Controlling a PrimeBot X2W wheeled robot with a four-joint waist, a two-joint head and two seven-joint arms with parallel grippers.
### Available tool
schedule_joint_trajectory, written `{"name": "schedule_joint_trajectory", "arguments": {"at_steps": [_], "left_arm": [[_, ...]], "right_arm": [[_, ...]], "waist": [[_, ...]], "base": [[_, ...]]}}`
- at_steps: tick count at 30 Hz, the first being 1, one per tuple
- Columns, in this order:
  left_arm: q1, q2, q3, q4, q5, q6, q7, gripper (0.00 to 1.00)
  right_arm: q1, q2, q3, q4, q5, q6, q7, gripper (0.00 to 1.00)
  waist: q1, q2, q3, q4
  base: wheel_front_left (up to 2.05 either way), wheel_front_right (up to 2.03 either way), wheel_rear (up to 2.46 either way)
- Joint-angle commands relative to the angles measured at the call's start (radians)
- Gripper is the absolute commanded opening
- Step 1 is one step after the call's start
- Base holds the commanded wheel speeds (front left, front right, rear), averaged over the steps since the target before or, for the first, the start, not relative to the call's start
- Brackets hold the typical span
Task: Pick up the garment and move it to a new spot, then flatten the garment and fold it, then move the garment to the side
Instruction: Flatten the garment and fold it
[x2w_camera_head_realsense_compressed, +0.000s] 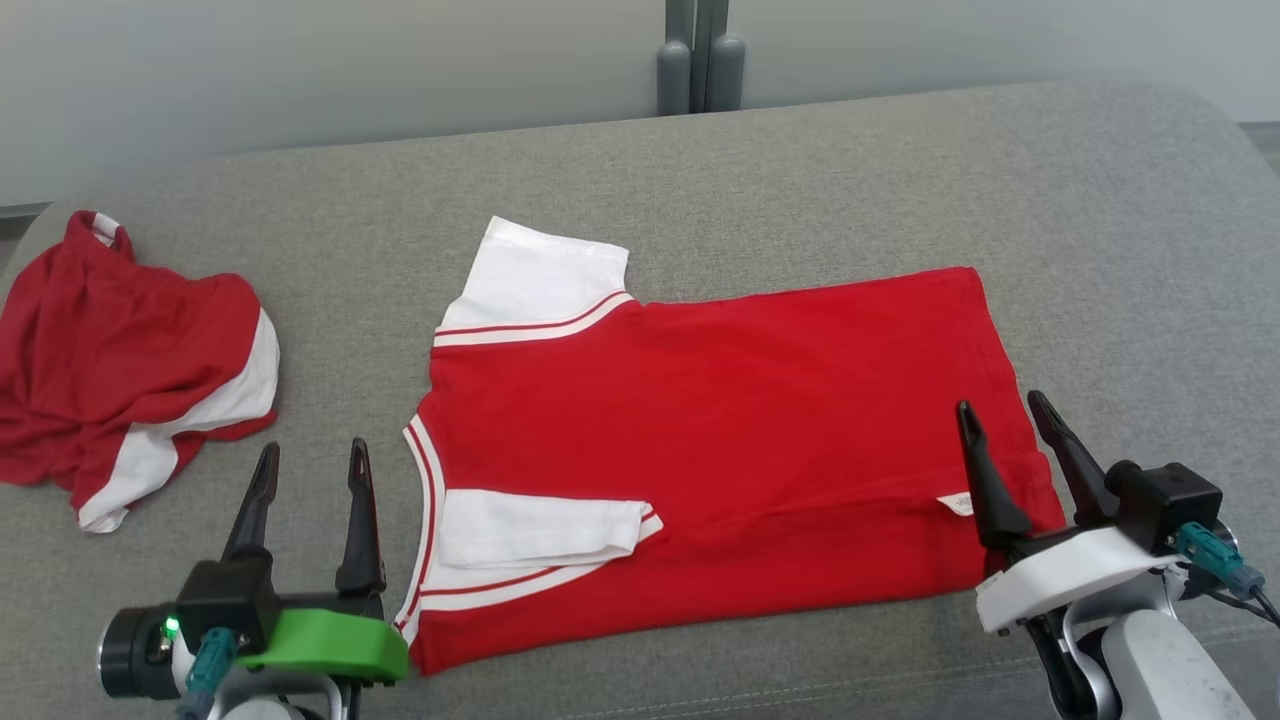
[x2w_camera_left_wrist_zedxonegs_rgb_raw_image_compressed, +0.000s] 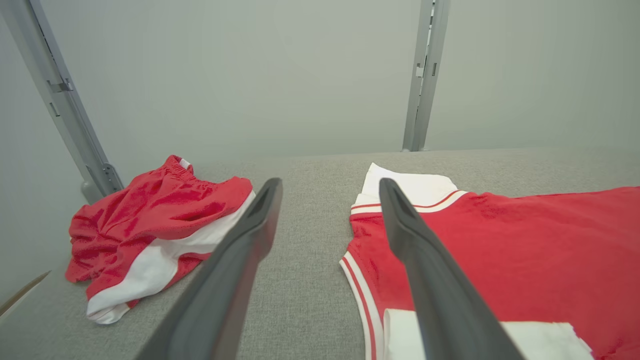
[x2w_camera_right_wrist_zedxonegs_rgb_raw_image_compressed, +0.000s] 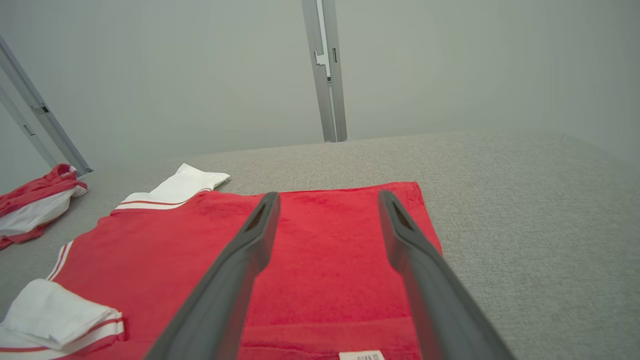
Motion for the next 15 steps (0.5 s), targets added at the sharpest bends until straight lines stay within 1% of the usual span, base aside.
{"name": "schedule_joint_trajectory", "arguments": {"at_steps": [1, 7, 13, 15], "left_arm": [[-0.029, 0.016, -0.002, 0.01, 0.007, -0.011, 0.0, 1.0], [-0.175, 0.075, -0.031, 0.065, 0.016, -0.068, 0.012, 1.0], [-0.342, 0.146, -0.048, 0.104, 0.008, -0.096, 0.062, 1.0], [-0.396, 0.177, -0.056, 0.12, 0.007, -0.103, 0.087, 1.0]], "right_arm": [[-0.014, 0.0, 0.001, -0.005, -0.001, -0.001, -0.003, 1.0], [-0.067, 0.019, 0.028, 0.003, -0.007, -0.001, -0.003, 1.0], [-0.139, 0.044, 0.052, 0.002, -0.004, -0.001, -0.003, 1.0], [-0.158, 0.053, 0.053, 0.001, -0.003, -0.001, -0.003, 1.0]], "waist": [[0.0, -0.0001, 0.013, -0.015], [0.0, -0.0001, 0.063, -0.074], [0.0, -0.0001, 0.137, -0.153], [0.0, -0.0001, 0.159, -0.175]], "base": [[0.0, 0.0, 0.0], [0.0, 0.0, 0.0], [0.0, 0.0, 0.0], [0.0, 0.0, 0.0]]}}
